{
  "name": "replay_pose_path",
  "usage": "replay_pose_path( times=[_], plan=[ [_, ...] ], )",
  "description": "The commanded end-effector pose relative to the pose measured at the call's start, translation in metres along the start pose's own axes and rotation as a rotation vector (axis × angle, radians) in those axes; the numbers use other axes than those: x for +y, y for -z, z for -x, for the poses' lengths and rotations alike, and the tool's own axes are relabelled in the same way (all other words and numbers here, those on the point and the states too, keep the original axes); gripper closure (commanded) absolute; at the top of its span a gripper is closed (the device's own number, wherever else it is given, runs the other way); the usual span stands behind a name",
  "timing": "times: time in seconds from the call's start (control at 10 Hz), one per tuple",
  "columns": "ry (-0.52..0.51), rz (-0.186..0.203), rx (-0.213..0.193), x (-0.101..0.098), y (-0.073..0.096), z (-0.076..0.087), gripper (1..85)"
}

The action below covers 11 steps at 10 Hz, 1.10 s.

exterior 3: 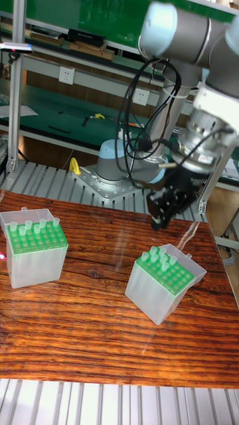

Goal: Transfer all large pipette tips from one holder to another

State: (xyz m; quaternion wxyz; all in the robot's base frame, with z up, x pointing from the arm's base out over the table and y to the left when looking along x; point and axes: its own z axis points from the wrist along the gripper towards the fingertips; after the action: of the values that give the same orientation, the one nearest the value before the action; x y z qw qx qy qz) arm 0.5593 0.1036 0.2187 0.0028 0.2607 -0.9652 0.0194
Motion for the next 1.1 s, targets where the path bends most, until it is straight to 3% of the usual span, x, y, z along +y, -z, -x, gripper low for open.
replay_pose_path(
  times=[0.0, 0.2, 0.5, 0.8, 1.0],
  plan=[
    [-0.076, 0.017, -0.048, 0.016, -0.029, 0.025, 54.0],
    [-0.110, 0.049, -0.051, 0.029, -0.023, 0.038, 54.0],
    [-0.139, 0.035, -0.076, 0.031, -0.036, 0.058, 54.0],
    [-0.159, 0.014, -0.061, 0.024, -0.038, 0.053, 54.0],
    [-0.193, 0.021, -0.063, 0.024, -0.046, 0.053, 53.7]
  ],
)
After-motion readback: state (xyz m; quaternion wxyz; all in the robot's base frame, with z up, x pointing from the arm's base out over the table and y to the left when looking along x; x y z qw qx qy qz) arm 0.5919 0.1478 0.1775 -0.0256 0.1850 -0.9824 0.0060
